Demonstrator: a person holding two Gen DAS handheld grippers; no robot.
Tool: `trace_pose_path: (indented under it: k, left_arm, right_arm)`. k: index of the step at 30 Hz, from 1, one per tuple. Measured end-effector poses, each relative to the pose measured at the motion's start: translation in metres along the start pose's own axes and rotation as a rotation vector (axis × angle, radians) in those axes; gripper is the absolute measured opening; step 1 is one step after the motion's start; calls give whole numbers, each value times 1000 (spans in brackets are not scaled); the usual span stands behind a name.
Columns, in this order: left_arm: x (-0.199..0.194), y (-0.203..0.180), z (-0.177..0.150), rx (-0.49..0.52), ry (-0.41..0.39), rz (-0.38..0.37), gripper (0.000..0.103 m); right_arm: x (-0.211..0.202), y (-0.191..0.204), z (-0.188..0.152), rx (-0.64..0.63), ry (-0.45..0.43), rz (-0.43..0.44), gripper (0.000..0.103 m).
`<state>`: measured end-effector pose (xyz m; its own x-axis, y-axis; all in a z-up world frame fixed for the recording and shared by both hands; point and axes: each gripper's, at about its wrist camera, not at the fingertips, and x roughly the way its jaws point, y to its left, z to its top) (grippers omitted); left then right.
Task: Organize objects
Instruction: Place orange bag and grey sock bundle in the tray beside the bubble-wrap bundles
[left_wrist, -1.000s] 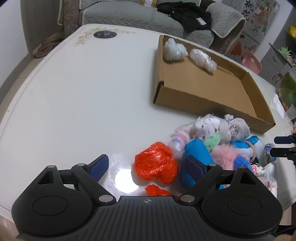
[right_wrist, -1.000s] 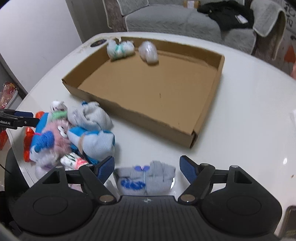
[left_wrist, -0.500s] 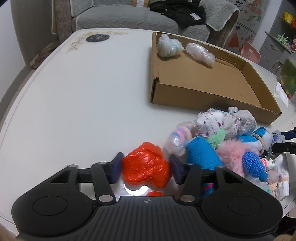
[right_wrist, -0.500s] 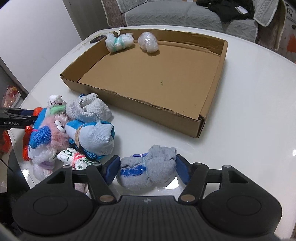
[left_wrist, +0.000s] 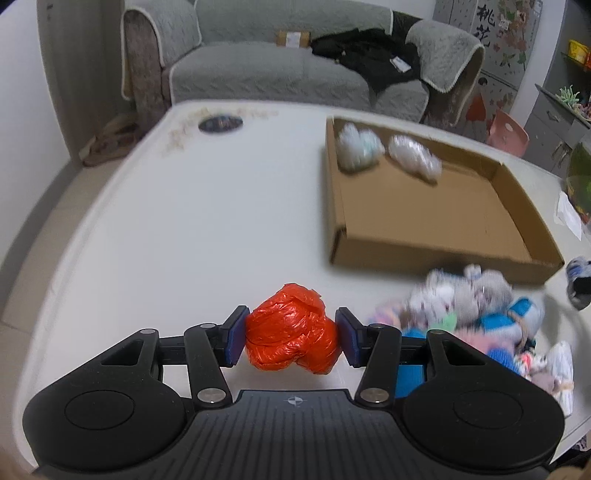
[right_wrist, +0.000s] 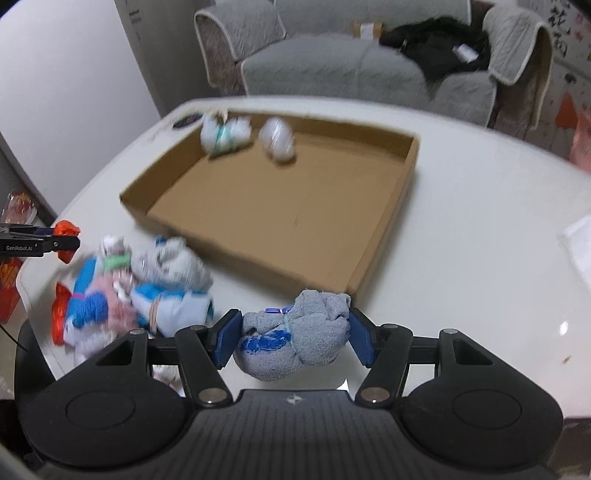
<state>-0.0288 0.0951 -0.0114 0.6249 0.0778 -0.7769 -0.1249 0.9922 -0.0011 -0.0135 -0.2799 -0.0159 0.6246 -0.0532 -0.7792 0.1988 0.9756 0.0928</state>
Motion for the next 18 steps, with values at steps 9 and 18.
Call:
trace_pose_path:
  k: [9, 18]
  left_arm:
    - [-15, -33, 71, 120, -81, -34, 57]
    - [27, -146, 154, 290, -109, -181, 57]
  right_arm:
    - [-14, -11, 59, -81, -112, -51, 58]
    - [8, -9, 116, -262, -170, -79, 58]
